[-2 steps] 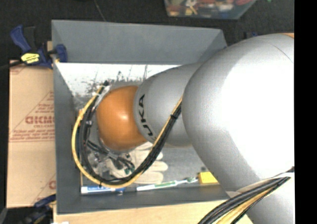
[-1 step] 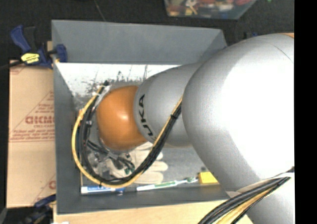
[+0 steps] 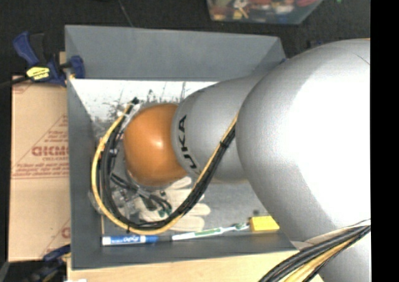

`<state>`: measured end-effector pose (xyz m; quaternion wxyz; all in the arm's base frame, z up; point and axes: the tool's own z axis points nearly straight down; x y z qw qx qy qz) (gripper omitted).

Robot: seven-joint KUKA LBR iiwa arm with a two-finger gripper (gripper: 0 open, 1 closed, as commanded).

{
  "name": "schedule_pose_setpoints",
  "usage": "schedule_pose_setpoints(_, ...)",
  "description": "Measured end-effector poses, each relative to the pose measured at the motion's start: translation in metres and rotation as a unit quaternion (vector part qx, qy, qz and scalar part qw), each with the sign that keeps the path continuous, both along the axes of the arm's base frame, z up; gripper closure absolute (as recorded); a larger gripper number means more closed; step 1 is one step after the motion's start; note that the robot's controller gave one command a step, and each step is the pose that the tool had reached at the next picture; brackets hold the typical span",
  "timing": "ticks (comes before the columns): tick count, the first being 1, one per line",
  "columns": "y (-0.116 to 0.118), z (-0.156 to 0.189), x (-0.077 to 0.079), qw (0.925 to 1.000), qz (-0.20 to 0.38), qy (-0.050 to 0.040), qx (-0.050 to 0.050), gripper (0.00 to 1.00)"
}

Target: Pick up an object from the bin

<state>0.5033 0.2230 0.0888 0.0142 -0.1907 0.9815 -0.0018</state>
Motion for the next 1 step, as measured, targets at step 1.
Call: schedule_pose_setpoints(1,0.0005,0.0116,0.0007,1.0000,-0.001,-0.0015,0.001,1.00)
